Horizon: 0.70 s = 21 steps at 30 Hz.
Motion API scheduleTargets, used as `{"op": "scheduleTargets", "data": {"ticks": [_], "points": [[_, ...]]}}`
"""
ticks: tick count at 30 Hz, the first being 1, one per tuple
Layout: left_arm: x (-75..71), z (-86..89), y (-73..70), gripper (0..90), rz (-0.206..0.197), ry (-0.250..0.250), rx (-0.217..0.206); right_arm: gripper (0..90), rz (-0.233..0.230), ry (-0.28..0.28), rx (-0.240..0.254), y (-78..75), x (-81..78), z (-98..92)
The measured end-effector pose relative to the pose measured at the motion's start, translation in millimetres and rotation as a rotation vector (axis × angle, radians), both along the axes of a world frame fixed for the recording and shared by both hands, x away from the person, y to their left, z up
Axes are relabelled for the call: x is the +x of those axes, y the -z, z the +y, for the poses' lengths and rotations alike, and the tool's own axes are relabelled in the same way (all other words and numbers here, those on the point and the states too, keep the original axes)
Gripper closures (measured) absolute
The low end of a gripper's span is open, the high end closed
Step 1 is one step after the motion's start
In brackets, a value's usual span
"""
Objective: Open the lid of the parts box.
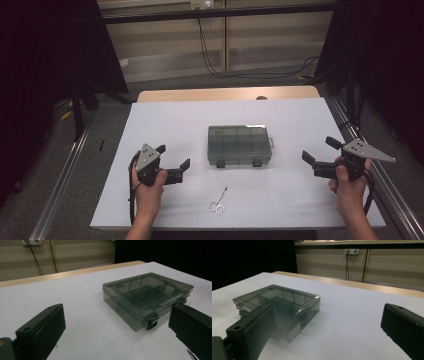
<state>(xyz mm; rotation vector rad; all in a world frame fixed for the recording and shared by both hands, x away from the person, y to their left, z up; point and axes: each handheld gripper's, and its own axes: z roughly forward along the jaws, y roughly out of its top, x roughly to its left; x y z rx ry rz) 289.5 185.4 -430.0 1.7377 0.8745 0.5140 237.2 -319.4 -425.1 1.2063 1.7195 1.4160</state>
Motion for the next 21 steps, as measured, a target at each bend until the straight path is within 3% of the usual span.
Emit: {"op": "scheduleTargets", "data": {"ticks": [9, 11, 12, 21], "points": [[10.5, -20.4, -7.4, 0.9, 0.001, 0.031, 0.002, 0.0, -0.009, -0.020, 0.001, -8.4, 9.1, 10.0], [12.6, -23.2, -8.3, 1.0, 0.004, 0.033, -0.004, 1.2, -0.011, -0.027, 0.000, -11.1, 11.4, 13.7], [14.4, -25.6, -8.4, 1.0, 0.009, 0.036, -0.023, 5.9, -0.014, -0.042, 0.000, -12.8, 13.7, 16.4], [24.4, -38.5, -7.7, 1.2, 0.042, 0.053, -0.053, 7.3, -0.011, -0.057, 0.016, -16.1, 23.9, 29.3]]}}
